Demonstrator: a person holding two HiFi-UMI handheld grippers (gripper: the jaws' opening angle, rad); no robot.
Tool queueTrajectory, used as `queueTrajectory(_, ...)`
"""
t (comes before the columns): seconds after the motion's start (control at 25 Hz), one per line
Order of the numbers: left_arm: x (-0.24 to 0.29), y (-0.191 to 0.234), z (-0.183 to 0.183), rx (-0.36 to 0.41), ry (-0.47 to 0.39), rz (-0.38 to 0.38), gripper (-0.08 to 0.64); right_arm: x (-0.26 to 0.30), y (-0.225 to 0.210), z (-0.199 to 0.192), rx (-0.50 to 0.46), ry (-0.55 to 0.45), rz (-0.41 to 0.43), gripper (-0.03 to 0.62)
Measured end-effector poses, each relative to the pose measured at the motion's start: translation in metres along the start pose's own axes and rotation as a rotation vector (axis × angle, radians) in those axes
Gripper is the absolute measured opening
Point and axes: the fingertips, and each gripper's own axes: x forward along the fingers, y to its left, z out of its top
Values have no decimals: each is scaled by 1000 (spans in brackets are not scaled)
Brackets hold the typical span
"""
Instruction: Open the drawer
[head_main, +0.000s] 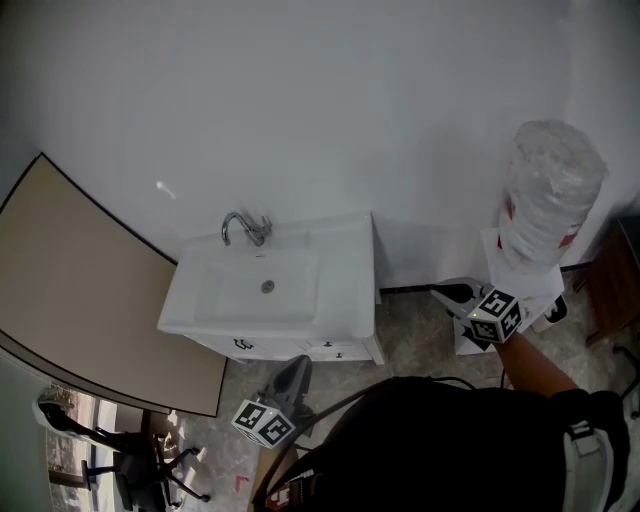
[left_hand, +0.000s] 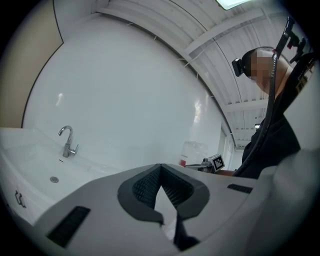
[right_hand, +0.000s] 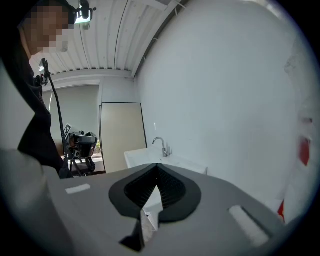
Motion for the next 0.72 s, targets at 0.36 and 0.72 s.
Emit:
queueTrajectory(0.36,24,87,49,17,23,-128,0,66,4,38,-25,-4,-108,-2)
queueTrajectory(0.72,15,164,71,-1,26,-201,0,127,25,54,-32,16,-176,-2)
